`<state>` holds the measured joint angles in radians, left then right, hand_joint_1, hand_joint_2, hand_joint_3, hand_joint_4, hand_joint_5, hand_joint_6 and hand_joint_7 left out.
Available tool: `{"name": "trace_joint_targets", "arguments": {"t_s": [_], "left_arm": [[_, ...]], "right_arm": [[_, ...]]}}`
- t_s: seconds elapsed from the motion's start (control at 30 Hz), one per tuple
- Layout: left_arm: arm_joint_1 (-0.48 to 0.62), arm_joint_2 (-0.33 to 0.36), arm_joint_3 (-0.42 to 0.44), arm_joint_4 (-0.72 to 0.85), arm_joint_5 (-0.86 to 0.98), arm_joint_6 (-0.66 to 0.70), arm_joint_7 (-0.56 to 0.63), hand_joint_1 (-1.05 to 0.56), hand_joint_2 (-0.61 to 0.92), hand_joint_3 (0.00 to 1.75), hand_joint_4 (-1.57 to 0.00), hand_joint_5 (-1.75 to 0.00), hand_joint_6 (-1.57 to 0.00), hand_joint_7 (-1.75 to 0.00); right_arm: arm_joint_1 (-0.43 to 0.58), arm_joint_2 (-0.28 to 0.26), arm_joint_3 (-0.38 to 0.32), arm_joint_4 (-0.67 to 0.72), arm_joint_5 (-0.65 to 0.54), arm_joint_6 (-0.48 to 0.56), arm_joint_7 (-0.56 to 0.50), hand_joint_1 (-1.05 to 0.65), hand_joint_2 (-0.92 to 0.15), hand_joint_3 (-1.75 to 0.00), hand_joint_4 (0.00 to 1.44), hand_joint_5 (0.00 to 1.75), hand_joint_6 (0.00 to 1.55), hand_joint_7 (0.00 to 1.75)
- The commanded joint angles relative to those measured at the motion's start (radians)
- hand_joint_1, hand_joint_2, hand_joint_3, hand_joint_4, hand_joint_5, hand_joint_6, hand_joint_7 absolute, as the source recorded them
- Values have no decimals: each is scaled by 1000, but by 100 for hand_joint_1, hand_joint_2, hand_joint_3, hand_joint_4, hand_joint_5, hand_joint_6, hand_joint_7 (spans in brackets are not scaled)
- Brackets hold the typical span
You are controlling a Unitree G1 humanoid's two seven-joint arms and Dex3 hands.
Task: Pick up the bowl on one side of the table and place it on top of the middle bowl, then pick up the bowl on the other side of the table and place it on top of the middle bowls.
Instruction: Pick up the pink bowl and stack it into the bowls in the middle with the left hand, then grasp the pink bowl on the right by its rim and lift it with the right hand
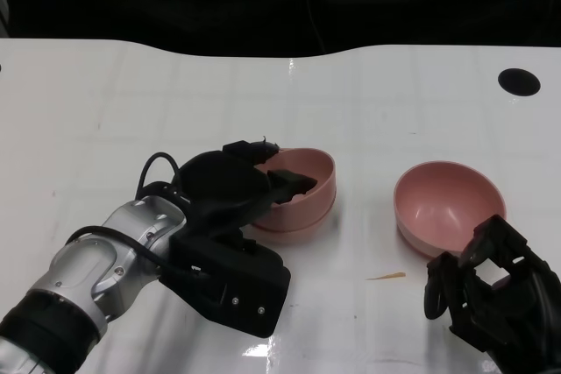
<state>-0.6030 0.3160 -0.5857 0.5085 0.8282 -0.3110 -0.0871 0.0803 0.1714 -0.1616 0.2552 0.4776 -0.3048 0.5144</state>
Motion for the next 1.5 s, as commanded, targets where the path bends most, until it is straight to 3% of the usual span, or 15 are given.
{"name": "trace_joint_targets", "arguments": {"t_s": [0.03,0.3,0.6,0.77,0.83,0.9,1.03,1.13,1.23,1.27,1.3,1.33,1.37,1.43,1.5], "left_arm": [[26,11,4,13,-2,4,24,-97,92,58,0,0,-29,-2],[27,12,1,27,9,-10,59,-95,92,58,0,0,-30,-2],[56,36,43,-98,7,-27,142,-91,92,54,-6,-2,-35,-2],[121,2,119,-125,-26,-119,408,-54,91,9,-49,-7,-68,-3],[143,-14,149,-129,-48,-146,473,-38,90,2,-67,-10,-78,-4],[152,-21,162,-130,-59,-160,493,-34,91,1,-75,-10,-82,-4],[202,-47,218,-164,-183,-200,461,-24,92,7,-87,-13,-90,-5],[273,-74,271,-231,-430,-210,310,-9,92,16,-95,-17,-96,-8],[289,-83,292,-255,-475,-203,255,-6,92,18,-96,-18,-97,-8],[343,-79,322,-335,-629,-135,160,-5,92,18,-96,-18,-98,-8],[384,-76,345,-397,-745,-82,87,-1,88,38,-90,-49,-100,-13],[427,-71,369,-466,-867,-10,18,2,81,62,-71,-97,-100,-22],[454,-68,386,-514,-943,42,-27,3,77,72,-61,-120,-95,-35],[472,-67,405,-558,-990,100,-63,4,75,80,-53,-140,-75,-77],[514,-64,440,-612,-1067,158,-111,6,71,89,-49,-150,-67,-98]], "right_arm": [[6,-14,-9,-5,6,-4,-2,-3,-51,-128,97,175,70,166],[12,-8,-6,-16,7,3,-16,-2,-53,-123,97,175,72,162],[10,-18,-9,-13,8,1,-9,-2,-55,-123,97,175,71,164],[11,-22,-9,-15,6,5,-14,-3,-53,-124,97,175,70,164],[12,-22,-9,-16,9,6,-14,-1,-53,-127,97,175,70,165],[11,-22,-10,-14,11,5,-11,-1,-53,-129,97,175,70,166],[10,-24,-11,-15,23,14,-3,-1,-55,-125,97,175,70,165],[6,-26,-12,-8,26,8,4,-1,-56,-124,97,175,70,165],[6,-26,-12,-7,26,8,6,-1,-56,-123,97,175,70,165],[3,-29,-14,-3,29,9,11,-1,-56,-123,97,175,70,165],[1,-31,-16,0,31,9,15,-2,-56,-123,97,175,70,164],[0,-31,-17,2,31,9,15,-2,-55,-124,98,175,71,164],[-1,-31,-18,3,31,10,14,-2,-54,-125,98,175,71,165],[-1,-30,-19,2,30,10,12,-2,-54,-127,98,175,71,165],[-2,-30,-21,3,33,12,14,-2,-53,-128,98,175,71,166]]}}
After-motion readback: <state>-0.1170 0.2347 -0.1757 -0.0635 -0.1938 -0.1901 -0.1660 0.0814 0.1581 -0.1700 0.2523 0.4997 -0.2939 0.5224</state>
